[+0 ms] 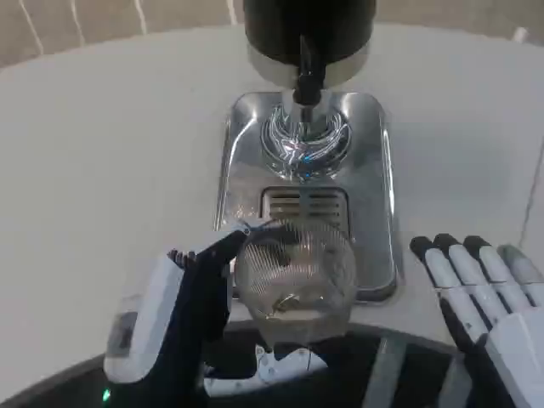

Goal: Grasp the cup under the faucet to collect the drink, then remove the cup.

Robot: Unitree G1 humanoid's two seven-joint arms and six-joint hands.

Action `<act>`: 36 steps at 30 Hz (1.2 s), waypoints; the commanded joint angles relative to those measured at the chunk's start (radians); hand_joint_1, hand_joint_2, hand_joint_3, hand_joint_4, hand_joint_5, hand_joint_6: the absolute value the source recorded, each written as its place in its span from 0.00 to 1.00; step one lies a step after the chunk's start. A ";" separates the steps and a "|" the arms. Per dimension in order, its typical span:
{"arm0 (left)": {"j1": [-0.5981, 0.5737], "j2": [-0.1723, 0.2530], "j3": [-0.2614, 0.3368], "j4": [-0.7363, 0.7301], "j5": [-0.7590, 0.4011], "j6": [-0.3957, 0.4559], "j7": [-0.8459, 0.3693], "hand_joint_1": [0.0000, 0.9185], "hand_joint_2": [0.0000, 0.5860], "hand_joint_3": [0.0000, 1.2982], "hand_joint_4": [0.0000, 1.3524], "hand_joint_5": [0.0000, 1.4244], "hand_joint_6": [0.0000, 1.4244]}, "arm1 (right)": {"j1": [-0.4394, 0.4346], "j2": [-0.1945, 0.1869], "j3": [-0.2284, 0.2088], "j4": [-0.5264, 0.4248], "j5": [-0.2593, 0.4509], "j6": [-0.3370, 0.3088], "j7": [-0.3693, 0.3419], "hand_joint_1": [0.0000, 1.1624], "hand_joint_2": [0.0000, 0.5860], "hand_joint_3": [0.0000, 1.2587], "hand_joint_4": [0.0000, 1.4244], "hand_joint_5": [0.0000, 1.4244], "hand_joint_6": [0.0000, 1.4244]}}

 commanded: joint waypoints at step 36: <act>-0.445 -0.054 -0.004 0.523 0.034 0.046 0.171 0.81 0.13 0.82 0.97 1.00 1.00 | 0.012 0.031 -0.012 -0.013 -0.006 0.044 0.009 0.55 0.63 0.00 0.00 0.00 0.00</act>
